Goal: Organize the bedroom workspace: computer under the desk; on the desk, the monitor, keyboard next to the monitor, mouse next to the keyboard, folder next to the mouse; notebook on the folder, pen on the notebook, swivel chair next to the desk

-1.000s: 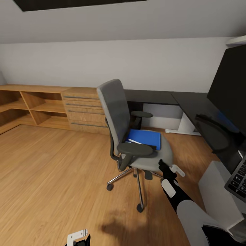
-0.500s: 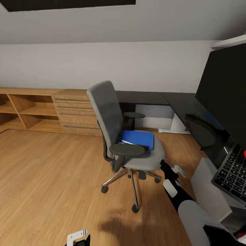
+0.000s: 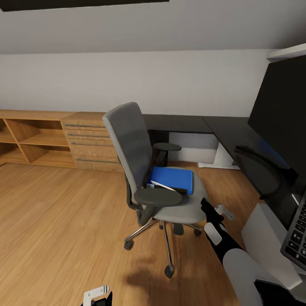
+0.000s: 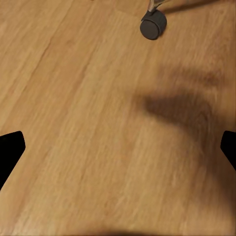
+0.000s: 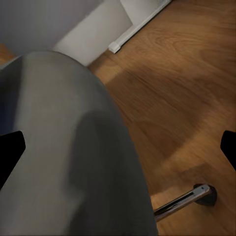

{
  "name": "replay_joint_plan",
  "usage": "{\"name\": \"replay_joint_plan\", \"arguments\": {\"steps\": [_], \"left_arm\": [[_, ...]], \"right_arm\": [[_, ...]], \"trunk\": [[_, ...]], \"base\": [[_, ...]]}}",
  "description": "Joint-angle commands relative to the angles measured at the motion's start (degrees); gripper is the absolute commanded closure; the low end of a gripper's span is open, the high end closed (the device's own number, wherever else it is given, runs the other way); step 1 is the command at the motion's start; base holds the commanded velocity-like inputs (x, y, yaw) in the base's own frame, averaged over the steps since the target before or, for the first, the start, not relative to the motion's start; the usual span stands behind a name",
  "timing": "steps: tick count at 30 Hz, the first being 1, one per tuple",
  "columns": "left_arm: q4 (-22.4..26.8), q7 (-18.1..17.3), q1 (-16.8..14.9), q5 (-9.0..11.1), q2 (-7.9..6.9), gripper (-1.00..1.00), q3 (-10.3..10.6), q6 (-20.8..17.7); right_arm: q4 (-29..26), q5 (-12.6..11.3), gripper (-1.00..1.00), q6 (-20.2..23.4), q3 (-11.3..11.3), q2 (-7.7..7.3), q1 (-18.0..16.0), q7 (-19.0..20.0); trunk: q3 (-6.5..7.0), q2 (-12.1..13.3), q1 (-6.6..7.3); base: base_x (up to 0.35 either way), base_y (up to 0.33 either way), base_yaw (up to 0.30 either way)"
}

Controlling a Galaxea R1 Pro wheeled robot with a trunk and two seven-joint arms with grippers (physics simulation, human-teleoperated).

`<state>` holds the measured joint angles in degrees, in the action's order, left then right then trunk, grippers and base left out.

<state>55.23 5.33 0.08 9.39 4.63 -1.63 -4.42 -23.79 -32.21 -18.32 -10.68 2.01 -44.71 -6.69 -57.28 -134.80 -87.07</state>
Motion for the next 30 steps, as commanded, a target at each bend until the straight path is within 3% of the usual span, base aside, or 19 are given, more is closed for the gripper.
{"name": "replay_joint_plan", "arguments": {"steps": [1,10,30], "left_arm": [[0.1,0.1,0.0,0.5,0.03,-1.00,0.0,-0.3],[0.1,0.0,0.0,0.5,0.03,-1.00,0.0,-0.3],[0.1,-0.1,0.0,0.5,0.03,-1.00,0.0,-0.3]], "right_arm": [[0.0,-0.6,-1.00,-0.2,0.0,0.01,0.0,0.0],[-0.1,-0.6,-1.00,-0.2,0.0,0.01,0.0,0.0],[0.0,-0.6,-1.00,-0.1,0.0,0.09,0.0,0.0]], "trunk": [[-0.05,0.0,0.01],[-0.05,0.0,0.01],[-0.05,0.0,0.01]], "base": [[0.022,0.000,0.000],[0.012,0.000,0.000],[0.126,0.000,0.000]]}}
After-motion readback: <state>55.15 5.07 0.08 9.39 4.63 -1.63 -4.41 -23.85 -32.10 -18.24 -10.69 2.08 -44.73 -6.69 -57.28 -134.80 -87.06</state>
